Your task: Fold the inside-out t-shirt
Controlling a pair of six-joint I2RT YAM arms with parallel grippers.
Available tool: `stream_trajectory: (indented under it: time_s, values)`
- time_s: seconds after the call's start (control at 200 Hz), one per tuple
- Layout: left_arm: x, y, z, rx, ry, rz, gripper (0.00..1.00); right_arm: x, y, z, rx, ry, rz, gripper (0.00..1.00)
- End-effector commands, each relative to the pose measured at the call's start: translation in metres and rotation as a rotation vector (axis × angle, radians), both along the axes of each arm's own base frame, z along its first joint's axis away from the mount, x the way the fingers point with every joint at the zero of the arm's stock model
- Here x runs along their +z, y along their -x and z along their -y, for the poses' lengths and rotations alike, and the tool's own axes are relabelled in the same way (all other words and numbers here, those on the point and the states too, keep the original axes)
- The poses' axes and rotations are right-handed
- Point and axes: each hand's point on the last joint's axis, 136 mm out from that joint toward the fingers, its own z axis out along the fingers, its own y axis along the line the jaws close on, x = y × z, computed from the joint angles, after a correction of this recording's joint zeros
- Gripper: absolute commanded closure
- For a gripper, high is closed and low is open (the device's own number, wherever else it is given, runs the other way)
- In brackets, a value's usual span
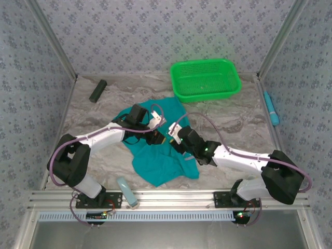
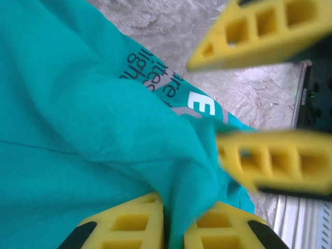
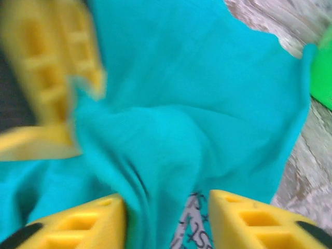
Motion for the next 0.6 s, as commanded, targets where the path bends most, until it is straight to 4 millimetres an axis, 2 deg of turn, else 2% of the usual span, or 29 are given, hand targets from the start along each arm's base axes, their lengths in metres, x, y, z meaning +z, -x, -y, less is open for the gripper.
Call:
stream_trajectory:
  time_s: [0.0, 0.05, 0.11, 0.185, 0.275, 0.3, 0.335, 0.375, 0.425, 0.46, 0.595]
  values:
    - [0.015, 0.018, -0.001, -0.054, 0.029, -0.027, 0.85, 0.011, -0.014, 0.012, -0.055, -0.044, 0.016, 0.76]
    - [0.011, 0.024, -0.004, -0.072, 0.021, -0.024, 0.84, 0.015, -0.015, 0.016, -0.060, -0.072, 0.003, 0.89]
    - [0.009, 0.031, -0.008, -0.107, 0.020, -0.015, 0.81, 0.017, -0.013, 0.019, -0.037, -0.111, -0.018, 1.00]
    - [0.011, 0.041, -0.009, -0.159, 0.032, -0.002, 0.72, 0.016, -0.008, 0.019, 0.008, -0.137, -0.046, 1.00]
    - [0.011, 0.036, -0.011, -0.150, 0.025, 0.053, 0.67, 0.014, 0.008, 0.007, 0.117, -0.188, -0.103, 1.00]
    - [0.013, 0.032, -0.010, -0.135, 0.025, 0.074, 0.62, 0.014, 0.011, 0.004, 0.136, -0.197, -0.121, 1.00]
    - [0.016, 0.027, -0.009, -0.112, 0.031, 0.110, 0.49, 0.015, 0.015, 0.001, 0.155, -0.203, -0.142, 1.00]
    - [0.021, 0.023, -0.005, -0.100, 0.043, 0.159, 0.45, 0.014, 0.019, -0.001, 0.171, -0.203, -0.169, 1.00]
    - [0.026, 0.018, 0.001, -0.089, 0.033, 0.229, 0.43, 0.018, 0.022, -0.003, 0.187, -0.209, -0.184, 1.00]
    - [0.029, 0.013, 0.005, -0.070, 0.004, 0.280, 0.46, 0.022, 0.024, -0.005, 0.205, -0.218, -0.188, 1.00]
    - [0.022, -0.005, 0.012, -0.037, -0.099, 0.369, 0.47, 0.029, 0.031, -0.008, 0.260, -0.253, -0.176, 1.00]
